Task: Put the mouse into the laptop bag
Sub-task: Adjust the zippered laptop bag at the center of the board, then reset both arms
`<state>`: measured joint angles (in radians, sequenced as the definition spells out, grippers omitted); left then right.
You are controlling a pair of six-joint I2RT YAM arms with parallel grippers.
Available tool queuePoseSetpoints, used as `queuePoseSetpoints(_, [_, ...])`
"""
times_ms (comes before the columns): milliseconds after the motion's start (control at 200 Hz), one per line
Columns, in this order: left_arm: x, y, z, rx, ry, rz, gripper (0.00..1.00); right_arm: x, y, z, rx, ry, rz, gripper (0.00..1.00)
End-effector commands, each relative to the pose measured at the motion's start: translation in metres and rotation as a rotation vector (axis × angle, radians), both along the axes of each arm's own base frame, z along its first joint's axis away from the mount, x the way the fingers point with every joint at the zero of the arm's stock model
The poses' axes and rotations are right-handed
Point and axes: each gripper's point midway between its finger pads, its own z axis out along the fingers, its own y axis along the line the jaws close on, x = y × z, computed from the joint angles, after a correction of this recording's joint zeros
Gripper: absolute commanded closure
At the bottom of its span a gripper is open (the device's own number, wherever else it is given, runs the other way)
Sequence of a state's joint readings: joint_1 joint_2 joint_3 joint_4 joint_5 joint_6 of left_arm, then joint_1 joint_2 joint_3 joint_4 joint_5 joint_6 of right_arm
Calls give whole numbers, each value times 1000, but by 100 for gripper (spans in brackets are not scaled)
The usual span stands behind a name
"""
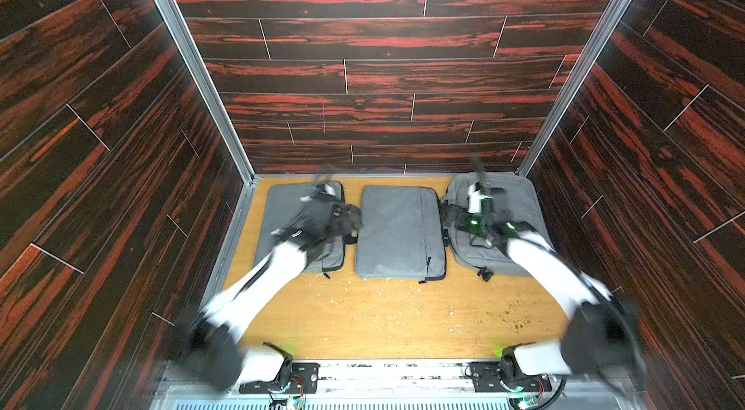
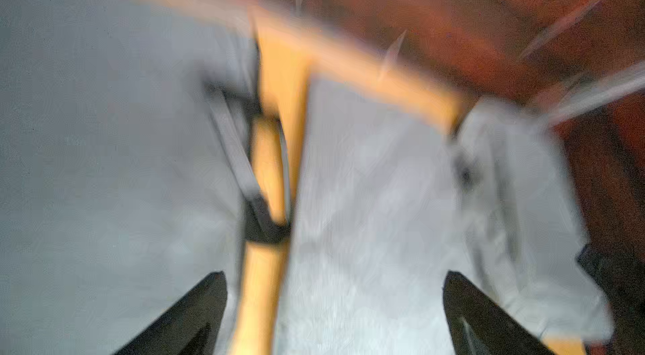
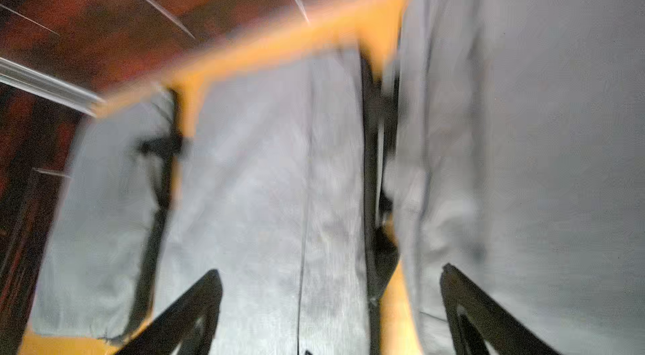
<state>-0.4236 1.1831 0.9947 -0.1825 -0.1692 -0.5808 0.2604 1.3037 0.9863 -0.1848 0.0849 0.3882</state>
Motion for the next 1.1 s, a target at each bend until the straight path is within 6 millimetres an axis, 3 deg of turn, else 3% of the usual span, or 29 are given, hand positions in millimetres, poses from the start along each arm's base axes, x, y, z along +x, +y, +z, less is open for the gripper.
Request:
queuePoseSetpoints(0, [-23,69,-1,243,-116,236,0,-1,-37,1,-184,-138,-117,2])
queuePoseSetpoints(105, [-39,99,-10,394,-234,322,0,-10,-51,-3,-258,-263,-147,1])
queuePoseSetpoints(261, [-55,142,-57,577,-168,502,0,-22,-70,-14,-348,-423,-212,2])
queuePoseSetpoints(411, [-39,161,-98,608,-117,506,0,-25,-84,-51,-476,-435,-241,2])
queuePoseSetpoints(526, [-19,184,-136,566,-34,523,0,-18,-93,-76,-472,-423,-265,2])
queuePoseSetpoints(601, [-3,185,-140,555,-41,481,0,-11,-96,-74,-438,-427,-273,2])
queuePoseSetpoints(696, [9,186,-139,557,-69,449,0,-1,-118,-84,-374,-346,-303,2])
queuePoseSetpoints(777, [10,190,-162,488,-121,416,0,1,-151,-85,-317,-339,-363,2])
queuePoseSetpoints(807, [10,203,-154,469,-208,491,0,-2,-163,-87,-279,-347,-391,2])
queuePoseSetpoints(847, [9,205,-152,462,-239,498,0,-4,-176,-86,-224,-390,-422,2])
queuePoseSetpoints(937, [10,202,-165,453,-88,447,0,-2,-147,-103,-259,-403,-270,2])
queuePoseSetpoints(952, [12,205,-166,454,-88,467,0,-2,-142,-95,-277,-458,-266,2])
queuePoseSetpoints(982, [19,210,-161,478,-114,497,0,-4,-146,-92,-317,-445,-324,2])
queuePoseSetpoints(1092, [20,199,-164,481,-100,431,0,-5,-145,-95,-333,-438,-334,1])
